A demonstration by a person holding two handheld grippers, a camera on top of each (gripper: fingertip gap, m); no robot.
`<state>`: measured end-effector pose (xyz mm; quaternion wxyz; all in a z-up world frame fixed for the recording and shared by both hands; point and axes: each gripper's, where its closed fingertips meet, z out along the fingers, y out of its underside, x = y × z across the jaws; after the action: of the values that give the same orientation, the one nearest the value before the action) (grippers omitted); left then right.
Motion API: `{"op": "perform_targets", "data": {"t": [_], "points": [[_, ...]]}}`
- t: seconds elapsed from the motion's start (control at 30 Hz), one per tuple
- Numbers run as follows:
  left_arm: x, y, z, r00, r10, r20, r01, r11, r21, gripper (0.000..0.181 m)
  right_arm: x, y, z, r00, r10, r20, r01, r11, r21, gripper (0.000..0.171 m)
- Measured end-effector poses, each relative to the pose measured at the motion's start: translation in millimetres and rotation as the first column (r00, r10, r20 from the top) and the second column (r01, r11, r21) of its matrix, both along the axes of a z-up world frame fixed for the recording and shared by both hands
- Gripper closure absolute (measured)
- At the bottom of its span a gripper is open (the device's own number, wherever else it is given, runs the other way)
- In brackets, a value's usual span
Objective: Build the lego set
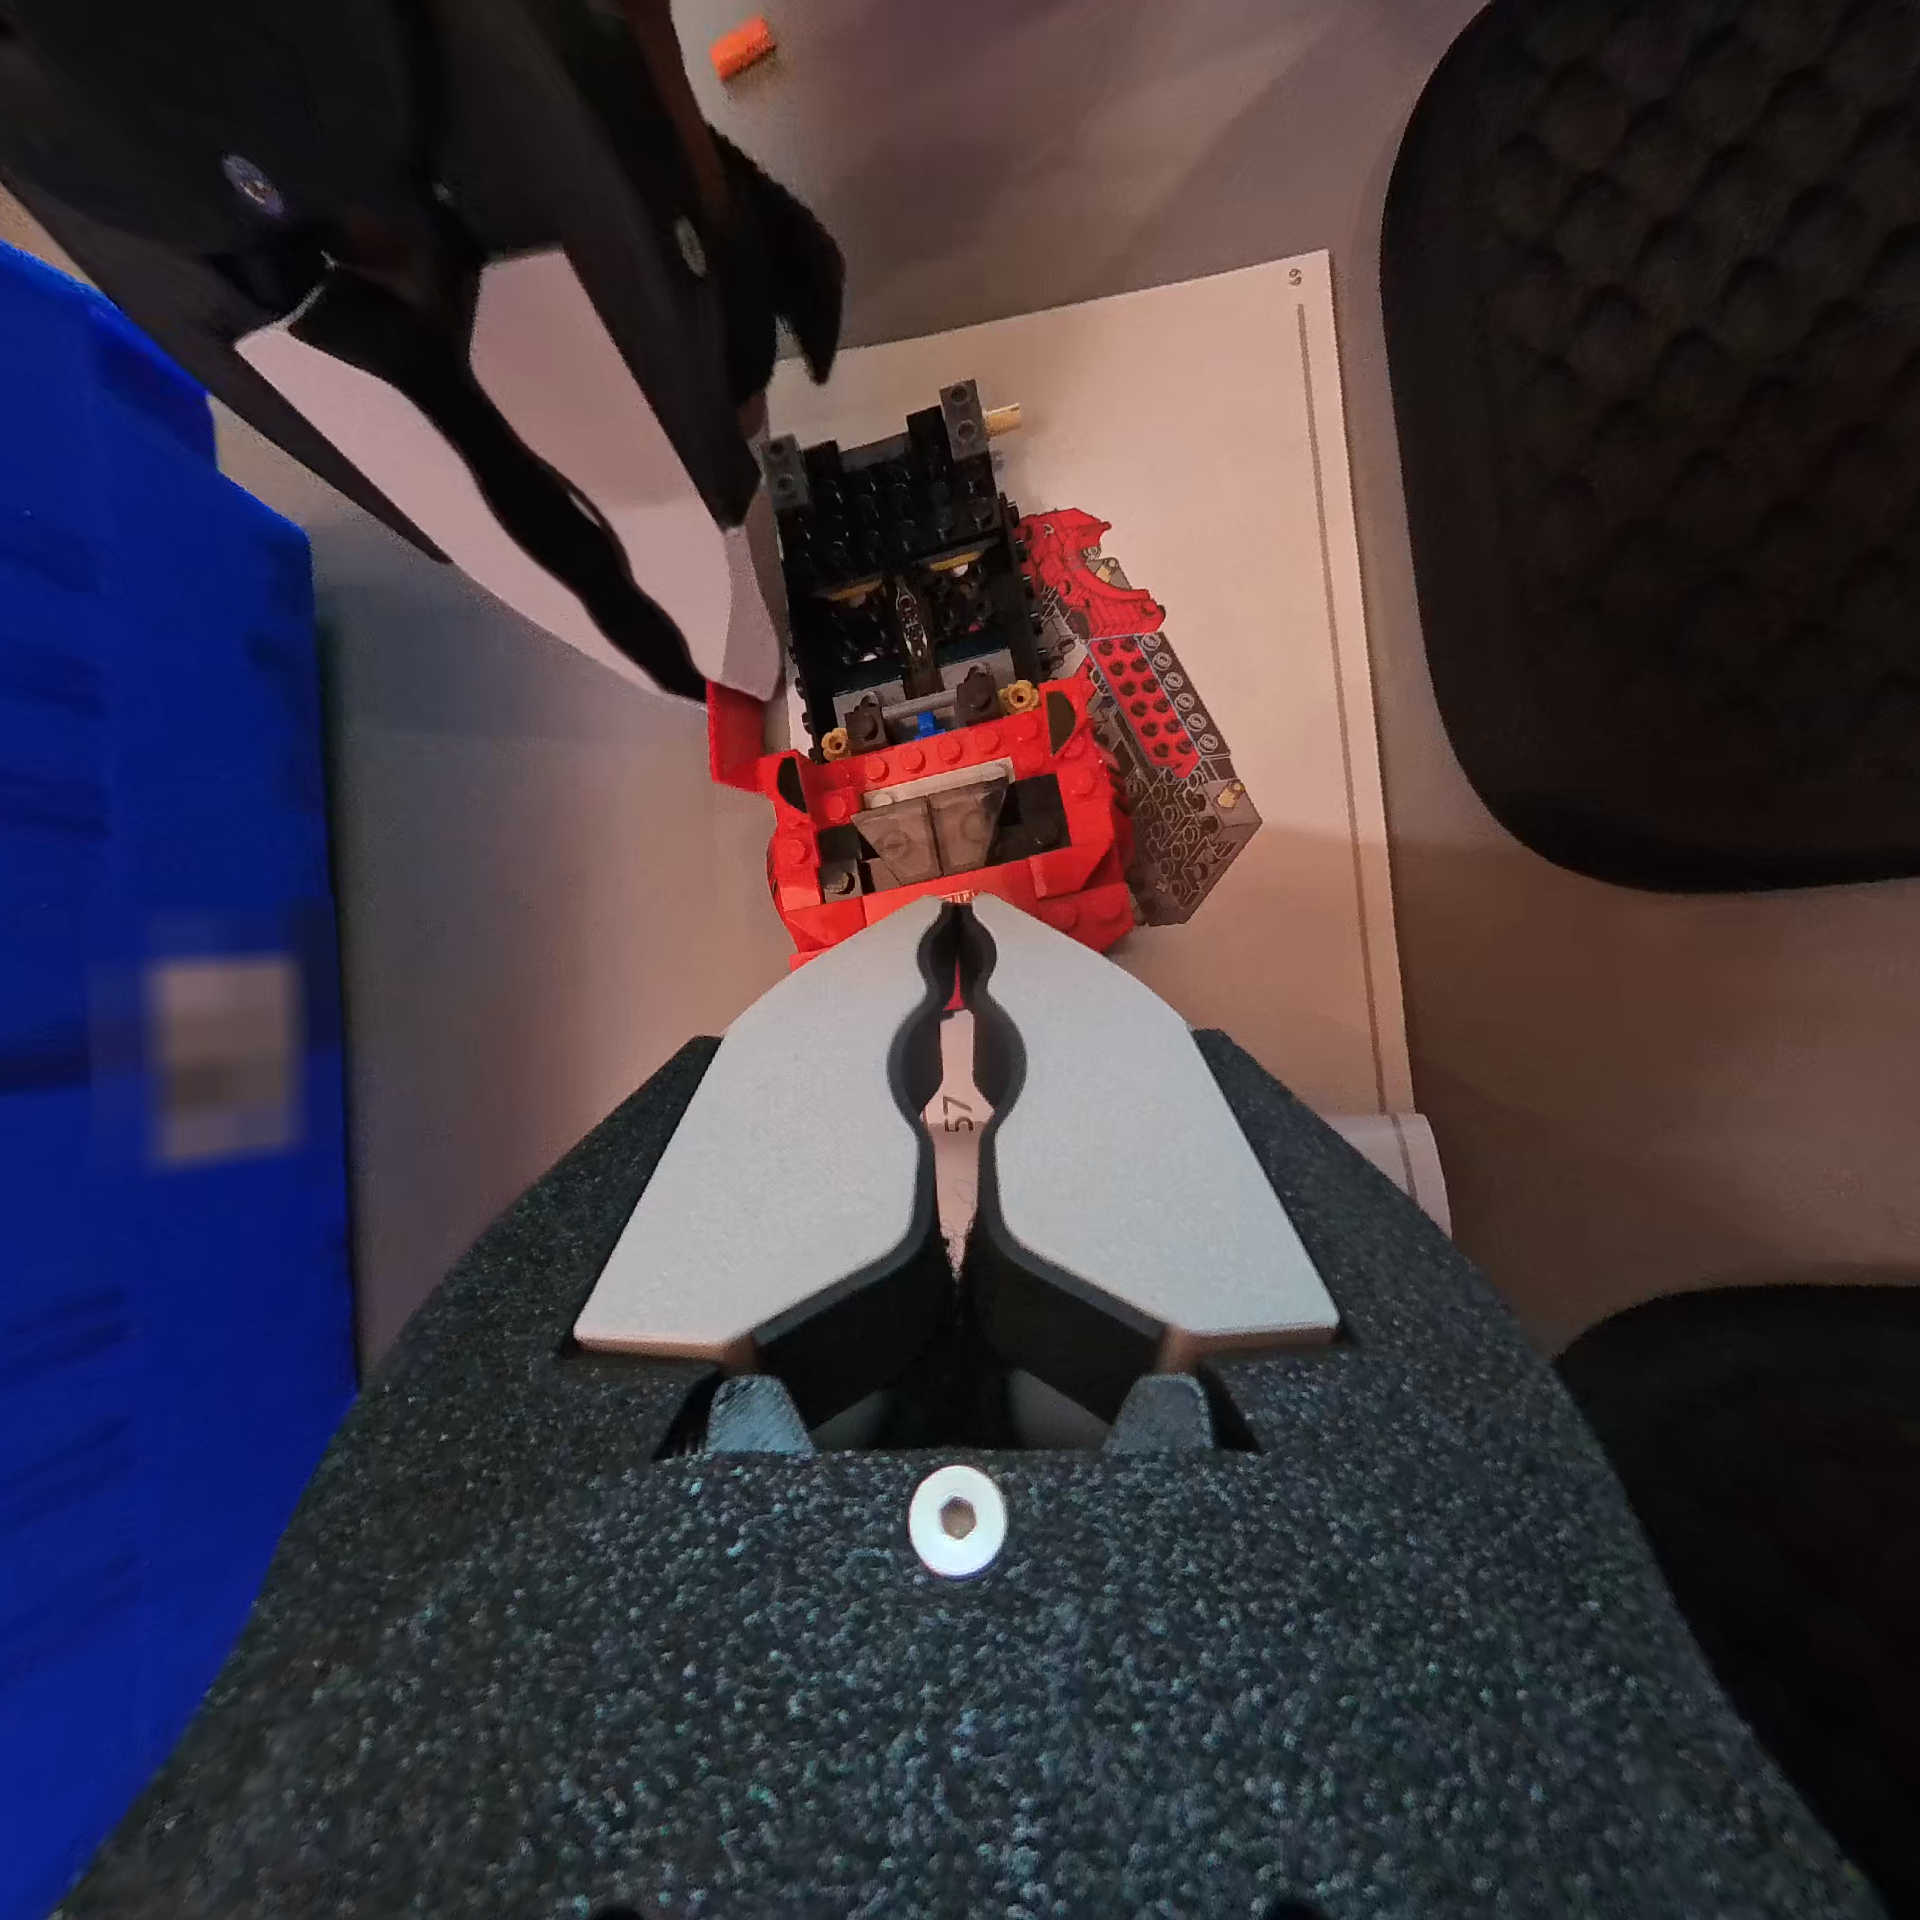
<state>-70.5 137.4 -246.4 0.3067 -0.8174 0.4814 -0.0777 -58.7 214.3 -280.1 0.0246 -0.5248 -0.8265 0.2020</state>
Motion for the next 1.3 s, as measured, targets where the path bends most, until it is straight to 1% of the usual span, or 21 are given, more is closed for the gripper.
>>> {"op": "perform_targets", "data": {"t": [0.03,0.23,0.33,0.43,0.5,0.6,0.67,0.77,0.8,0.83,0.9,0.97,1.03,1.13,1.2,1.3], "points": [[0,0,0,1.000,0.000,0.003,0.000,1.000,0.000,0.181,0,1,-1,1.000,0.007,-0.011,-0.006,1.000,0.024,0.167],[1,-1,1,1.000,-0.001,0.014,0.001,1.000,-0.017,0.181,-1,7,5,0.993,0.032,-0.114,-0.024,0.997,0.071,0.167],[4,-2,6,0.998,0.001,0.070,0.001,1.000,-0.021,0.181,1,12,22,0.976,0.057,-0.209,-0.039,0.995,0.088,0.167],[2,-1,9,0.997,0.013,0.078,-0.012,1.000,-0.007,0.181,11,8,42,0.957,0.137,-0.254,-0.113,0.988,0.108,0.168],[1,3,15,0.996,0.022,0.089,-0.024,0.999,0.025,0.181,16,8,49,0.956,0.151,-0.251,-0.124,0.985,0.117,0.168],[3,19,36,0.981,0.071,0.183,-0.094,0.988,0.119,0.181,19,2,49,0.958,0.177,-0.225,-0.155,0.982,0.111,0.168],[2,29,45,0.969,0.102,0.225,-0.138,0.979,0.150,0.181,18,-2,49,0.957,0.202,-0.210,-0.177,0.976,0.128,0.167],[0,39,39,0.973,0.132,0.189,-0.161,0.976,0.147,0.181,15,-7,49,0.953,0.228,-0.197,-0.199,0.967,0.159,0.167],[1,41,36,0.975,0.129,0.181,-0.156,0.978,0.141,0.174,14,-8,50,0.953,0.232,-0.197,-0.200,0.965,0.167,0.167],[3,42,34,0.976,0.125,0.180,-0.150,0.980,0.132,0.158,14,-9,51,0.952,0.236,-0.196,-0.204,0.964,0.170,0.167],[7,44,28,0.978,0.123,0.169,-0.142,0.984,0.105,0.154,12,-12,53,0.950,0.241,-0.196,-0.209,0.962,0.174,0.167],[8,47,26,0.981,0.118,0.151,-0.136,0.984,0.112,0.161,10,-16,57,0.946,0.250,-0.205,-0.217,0.961,0.171,0.168],[11,48,24,0.984,0.100,0.147,-0.117,0.987,0.114,0.168,11,-13,57,0.948,0.255,-0.189,-0.215,0.955,0.206,0.168],[13,46,25,0.982,0.084,0.168,-0.102,0.990,0.100,0.166,13,-15,56,0.950,0.254,-0.181,-0.218,0.956,0.195,0.167],[15,45,30,0.970,0.088,0.225,-0.107,0.992,0.074,0.162,14,-13,57,0.952,0.244,-0.186,-0.206,0.958,0.200,0.168],[17,46,36,0.961,0.088,0.262,-0.107,0.993,0.058,0.167,13,-16,59,0.948,0.242,-0.207,-0.206,0.961,0.183,0.167]]}}
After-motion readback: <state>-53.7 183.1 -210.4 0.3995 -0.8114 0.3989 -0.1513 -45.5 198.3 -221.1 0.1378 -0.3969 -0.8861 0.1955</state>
